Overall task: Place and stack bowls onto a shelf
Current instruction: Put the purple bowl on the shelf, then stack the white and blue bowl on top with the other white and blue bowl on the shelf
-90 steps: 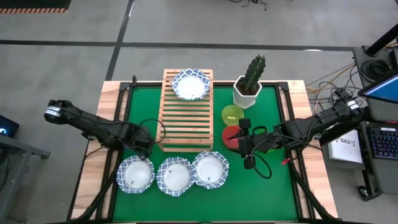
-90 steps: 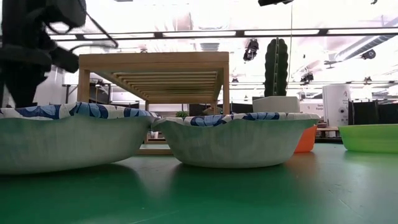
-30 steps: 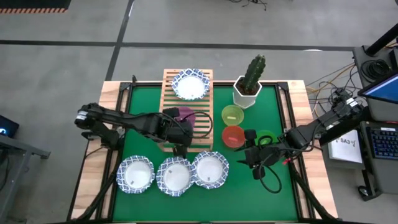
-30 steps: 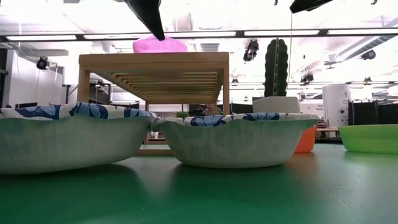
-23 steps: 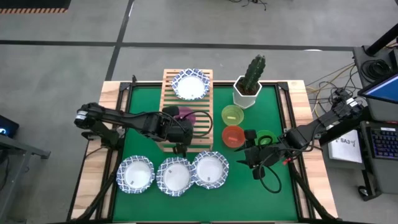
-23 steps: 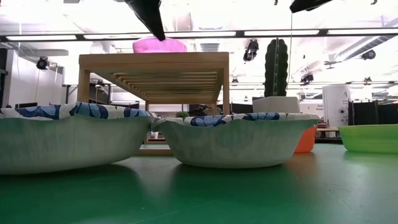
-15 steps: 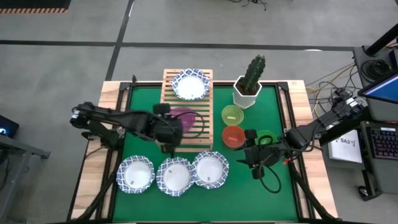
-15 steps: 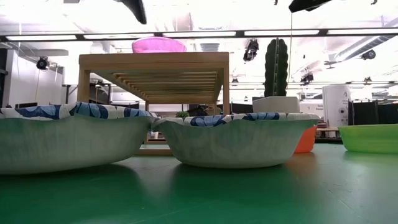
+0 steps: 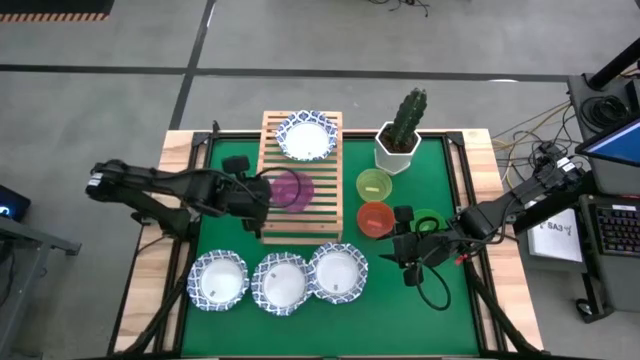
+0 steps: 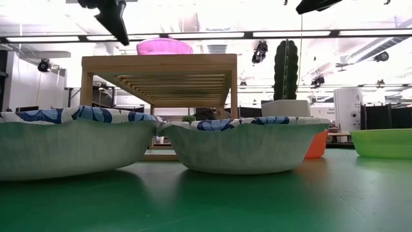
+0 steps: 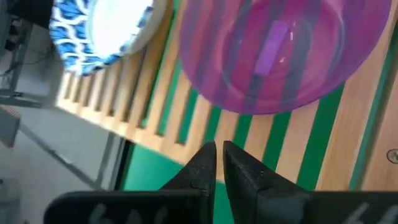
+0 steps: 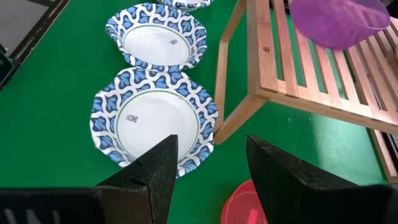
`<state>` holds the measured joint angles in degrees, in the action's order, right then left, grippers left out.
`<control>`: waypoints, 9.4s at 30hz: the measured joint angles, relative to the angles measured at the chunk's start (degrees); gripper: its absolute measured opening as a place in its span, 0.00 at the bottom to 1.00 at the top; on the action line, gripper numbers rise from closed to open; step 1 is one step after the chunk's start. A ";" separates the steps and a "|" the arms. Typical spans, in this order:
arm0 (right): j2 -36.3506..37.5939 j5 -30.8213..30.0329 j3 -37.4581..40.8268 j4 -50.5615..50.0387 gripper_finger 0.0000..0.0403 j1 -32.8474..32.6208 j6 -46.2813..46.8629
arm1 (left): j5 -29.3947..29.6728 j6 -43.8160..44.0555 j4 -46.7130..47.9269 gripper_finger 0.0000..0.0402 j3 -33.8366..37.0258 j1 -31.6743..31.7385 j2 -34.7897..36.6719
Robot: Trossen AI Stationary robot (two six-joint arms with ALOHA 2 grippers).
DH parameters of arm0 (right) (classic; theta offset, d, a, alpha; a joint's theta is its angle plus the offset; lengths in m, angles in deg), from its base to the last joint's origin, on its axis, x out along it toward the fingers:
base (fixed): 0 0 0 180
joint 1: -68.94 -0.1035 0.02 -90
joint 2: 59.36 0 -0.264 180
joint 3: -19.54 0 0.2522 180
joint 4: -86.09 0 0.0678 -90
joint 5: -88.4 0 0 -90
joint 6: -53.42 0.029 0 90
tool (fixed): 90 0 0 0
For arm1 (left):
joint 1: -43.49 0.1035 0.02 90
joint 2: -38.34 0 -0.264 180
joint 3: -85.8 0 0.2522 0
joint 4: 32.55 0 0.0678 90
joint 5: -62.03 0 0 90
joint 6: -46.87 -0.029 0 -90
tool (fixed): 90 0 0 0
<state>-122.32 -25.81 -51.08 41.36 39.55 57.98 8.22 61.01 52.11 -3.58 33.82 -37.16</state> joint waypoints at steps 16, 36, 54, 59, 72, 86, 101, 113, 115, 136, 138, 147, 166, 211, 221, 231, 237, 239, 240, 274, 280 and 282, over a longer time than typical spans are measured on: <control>0.00 -0.45 0.00 1.55 0.45 0.02 0.19 | -0.86 -1.49 -13.94 0.00 5.46 0.42 -1.51; -0.02 -8.69 -0.02 1.72 0.45 1.29 7.18 | 3.43 -0.15 -24.60 0.00 9.73 -9.76 6.87; -6.77 2.80 -6.27 4.38 0.45 2.71 4.78 | 28.82 2.68 -41.72 0.00 27.50 -26.12 9.44; -12.60 8.42 -12.41 2.63 0.45 2.67 5.91 | 34.83 3.85 -41.60 0.00 29.39 -28.40 11.33; -34.43 17.05 -31.50 -12.38 0.45 1.91 10.86 | 34.82 3.96 -41.73 0.00 27.99 -29.04 12.64; -46.92 22.91 -33.44 -14.42 0.45 0.85 12.38 | 34.21 3.97 -42.58 0.00 25.54 -30.64 11.84; -50.51 24.30 -32.22 -13.25 0.44 2.63 11.30 | 34.21 4.43 -43.60 0.00 25.56 -30.62 11.84; -50.53 25.95 -31.63 -12.70 0.39 2.93 10.88 | 34.21 4.87 -45.42 0.00 25.59 -30.63 11.84; -50.53 25.95 -31.63 -12.38 0.28 2.93 10.26 | 34.21 4.87 -45.71 0.00 25.61 -30.62 11.84; -33.96 27.76 -32.56 -18.94 0.02 2.40 11.49 | 34.72 4.83 -45.98 0.00 25.63 -30.57 11.82; -30.99 27.86 -32.73 -18.82 0.02 2.00 11.52 | 34.80 4.82 -46.02 0.00 25.63 -30.57 11.82; -18.74 25.18 -32.79 -11.77 0.02 1.27 -2.71 | 34.93 4.56 -46.88 0.00 25.63 -30.57 11.82; -21.34 8.79 -32.85 3.36 0.02 34.96 -41.54 | 35.30 3.67 -46.91 0.00 25.63 -30.62 11.82; -12.83 23.21 -22.53 3.95 0.32 38.00 -32.62 | 29.48 13.33 -47.21 0.00 25.67 -30.62 11.82; 4.58 23.17 2.43 17.39 0.11 27.05 -26.07 | 18.74 24.44 -47.61 0.00 22.89 -30.60 11.82; 8.23 20.62 15.55 37.46 0.03 21.72 -26.84 | 6.32 38.32 -47.51 0.00 17.03 -30.64 11.82; 2.41 7.67 15.79 56.13 0.02 26.93 -32.91 | 11.58 31.95 -45.86 0.00 14.70 -30.51 11.84; -0.95 8.15 13.05 57.51 0.02 30.26 -31.09 | 13.52 30.65 -45.97 0.00 14.18 -30.51 11.84; -2.58 8.16 11.47 57.41 0.02 31.83 -30.11 | 14.09 30.13 -45.90 0.00 13.99 -30.48 11.84; -9.20 9.84 -3.26 27.42 0.02 33.84 -22.75 | -2.21 59.56 -28.13 0.00 14.15 -30.51 9.81; 1.43 9.77 5.46 26.83 0.02 24.74 -19.59 | -19.16 74.00 -25.28 0.00 14.15 -30.52 3.41; 4.49 9.78 8.50 26.73 0.02 21.76 -17.78 | -26.03 78.21 -25.33 0.00 14.15 -30.53 0.51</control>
<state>-117.83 -16.03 -42.58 68.09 61.31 40.19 -17.82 139.22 26.77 10.57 3.29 -36.65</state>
